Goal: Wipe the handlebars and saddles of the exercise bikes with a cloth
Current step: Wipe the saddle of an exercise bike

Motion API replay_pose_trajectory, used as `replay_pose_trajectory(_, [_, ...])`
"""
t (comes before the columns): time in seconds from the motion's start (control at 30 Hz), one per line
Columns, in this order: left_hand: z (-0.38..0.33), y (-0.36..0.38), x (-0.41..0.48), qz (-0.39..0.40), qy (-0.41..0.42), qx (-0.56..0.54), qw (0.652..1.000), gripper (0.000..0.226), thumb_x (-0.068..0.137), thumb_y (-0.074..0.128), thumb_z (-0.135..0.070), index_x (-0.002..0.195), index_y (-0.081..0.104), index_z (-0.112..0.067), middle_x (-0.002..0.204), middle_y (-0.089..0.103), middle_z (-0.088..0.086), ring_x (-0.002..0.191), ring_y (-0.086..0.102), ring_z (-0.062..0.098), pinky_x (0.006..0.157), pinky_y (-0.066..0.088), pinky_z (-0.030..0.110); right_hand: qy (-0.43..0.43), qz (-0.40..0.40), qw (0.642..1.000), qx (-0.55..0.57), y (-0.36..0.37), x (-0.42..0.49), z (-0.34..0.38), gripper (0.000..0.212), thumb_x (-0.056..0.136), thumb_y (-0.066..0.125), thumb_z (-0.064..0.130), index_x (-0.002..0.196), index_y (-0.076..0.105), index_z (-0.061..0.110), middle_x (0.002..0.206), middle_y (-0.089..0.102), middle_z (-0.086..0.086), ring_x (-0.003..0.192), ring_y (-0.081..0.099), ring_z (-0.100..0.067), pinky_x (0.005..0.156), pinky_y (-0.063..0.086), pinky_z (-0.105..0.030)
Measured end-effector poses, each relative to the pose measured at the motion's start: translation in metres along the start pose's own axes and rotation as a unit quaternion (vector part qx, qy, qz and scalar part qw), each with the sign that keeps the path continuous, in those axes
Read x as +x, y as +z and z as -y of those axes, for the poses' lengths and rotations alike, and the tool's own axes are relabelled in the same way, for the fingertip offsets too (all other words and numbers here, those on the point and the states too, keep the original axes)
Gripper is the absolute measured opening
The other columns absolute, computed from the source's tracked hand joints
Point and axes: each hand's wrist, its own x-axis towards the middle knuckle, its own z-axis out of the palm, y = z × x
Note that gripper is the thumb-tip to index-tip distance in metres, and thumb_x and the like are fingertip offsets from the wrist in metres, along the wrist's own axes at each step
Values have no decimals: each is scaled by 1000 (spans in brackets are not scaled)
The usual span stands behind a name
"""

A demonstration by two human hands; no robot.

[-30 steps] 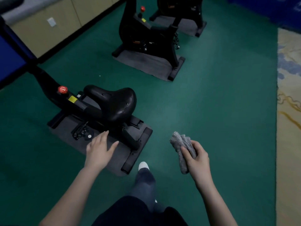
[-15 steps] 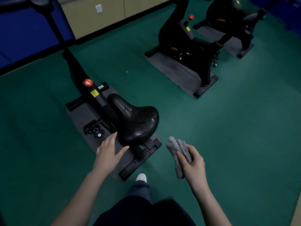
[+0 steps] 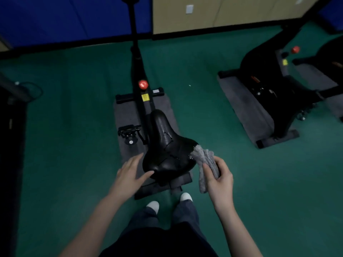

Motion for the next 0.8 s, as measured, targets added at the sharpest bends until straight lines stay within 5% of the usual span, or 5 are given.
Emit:
replay_pose_trajectory(0.3, [-39,39,-16,-125,-101,-116,980,80,77,51,-61,144,36,-21,140,42,-9,131,36,7,109,25,22,-73,163,983,-27,-16,84,-3,21,89,64,11,109,63,16,102,68,4,94,63,-3,88,51,-26])
replay_pose_trajectory(0.5, [-49,52,-9,-178,-126,-122,968,74,79,66,-48,142,40,-19,138,43,-8,130,36,8,108,21,18,-180,211,960,-43,18,129,15,24,87,64,3,111,64,6,109,64,-6,105,60,-21,96,47,-36])
replay_pose_trajectory(0.7, [-48,53,-3,-211,-115,-153,959,70,76,69,-46,135,49,-15,131,48,-8,124,43,8,106,27,17,-350,212,908,-90,89,168,54,27,85,64,-3,112,65,0,108,64,-4,104,53,-23,91,36,-15])
replay_pose_trajectory(0.8, [-44,53,1,-218,-109,-175,954,69,73,64,-51,132,51,-16,128,50,-9,122,45,6,104,28,15,-407,271,861,-140,124,177,63,29,86,62,-1,115,65,2,114,66,-10,110,52,-24,98,37,-23])
